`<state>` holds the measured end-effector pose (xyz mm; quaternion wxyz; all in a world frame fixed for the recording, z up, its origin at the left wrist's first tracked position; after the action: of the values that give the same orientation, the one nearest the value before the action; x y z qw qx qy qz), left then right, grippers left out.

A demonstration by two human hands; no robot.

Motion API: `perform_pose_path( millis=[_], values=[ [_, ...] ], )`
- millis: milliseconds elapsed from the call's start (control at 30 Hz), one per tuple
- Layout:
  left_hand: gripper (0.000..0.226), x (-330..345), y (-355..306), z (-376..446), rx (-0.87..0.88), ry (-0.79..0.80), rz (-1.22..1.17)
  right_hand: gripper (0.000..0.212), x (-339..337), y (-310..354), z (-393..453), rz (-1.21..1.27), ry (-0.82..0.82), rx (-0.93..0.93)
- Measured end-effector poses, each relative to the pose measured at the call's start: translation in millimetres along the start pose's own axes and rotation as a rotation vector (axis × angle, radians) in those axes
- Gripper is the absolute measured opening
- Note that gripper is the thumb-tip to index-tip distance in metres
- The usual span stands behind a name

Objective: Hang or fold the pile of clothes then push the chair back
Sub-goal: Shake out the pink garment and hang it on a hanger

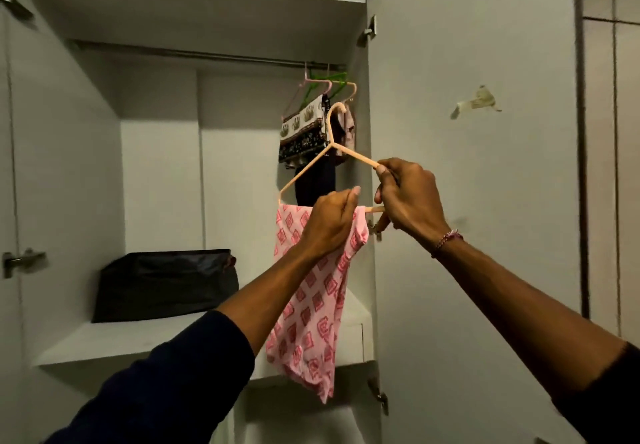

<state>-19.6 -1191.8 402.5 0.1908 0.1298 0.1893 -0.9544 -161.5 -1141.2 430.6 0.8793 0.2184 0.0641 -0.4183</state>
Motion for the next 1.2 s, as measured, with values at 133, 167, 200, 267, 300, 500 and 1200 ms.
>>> perform_pose_path(
  millis=[133,167,200,267,300,500,1200],
  values=[
    [0.043,-9.7,35.2,34.2,-0.028,-0.007,-0.071,0.025,40.5,-0.8,43.8,-0.064,-0.045,-0.012],
    [0.042,-11.7,51.7,48.3,-0.025,-0.011,-0.077,0.025,59.0,-1.9,60.5,-0.068,-0.055,-0.019],
    [0.04,-12.6,60.3,57.3,-0.017,-0.011,-0.076,0.025,69.2,-1.7,71.8,-0.083,-0.069,-0.027],
    [0.038,-15.5,63.7,66.1,-0.001,-0.01,-0.091,0.025,76.0,0.6,82.9,-0.115,-0.072,-0.035],
    [0.039,-17.5,72.8,75.0,0.005,-0.007,-0.084,0.026,87.7,0.3,92.3,-0.125,-0.083,-0.038],
    [0.039,-40.9,146.0,126.4,0.044,-0.048,0.003,0.029,161.0,-2.9,150.5,-0.23,-0.159,-0.081],
    [0.046,-145.7,382.0,324.2,0.066,0.05,0.585,0.019,351.4,-23.2,354.9,-0.331,-0.277,-0.244]
  ],
)
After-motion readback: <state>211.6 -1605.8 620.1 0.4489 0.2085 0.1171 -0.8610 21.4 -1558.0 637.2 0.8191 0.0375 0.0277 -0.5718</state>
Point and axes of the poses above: each hand's wrist, its own z-axis towards the middle knuckle, its own x-axis out of the palm, y = z × x, the point moved 4 cm from there along z, towards the middle knuckle, and after that the axes turned 13 degrees about -z, right-handed, at the moved point
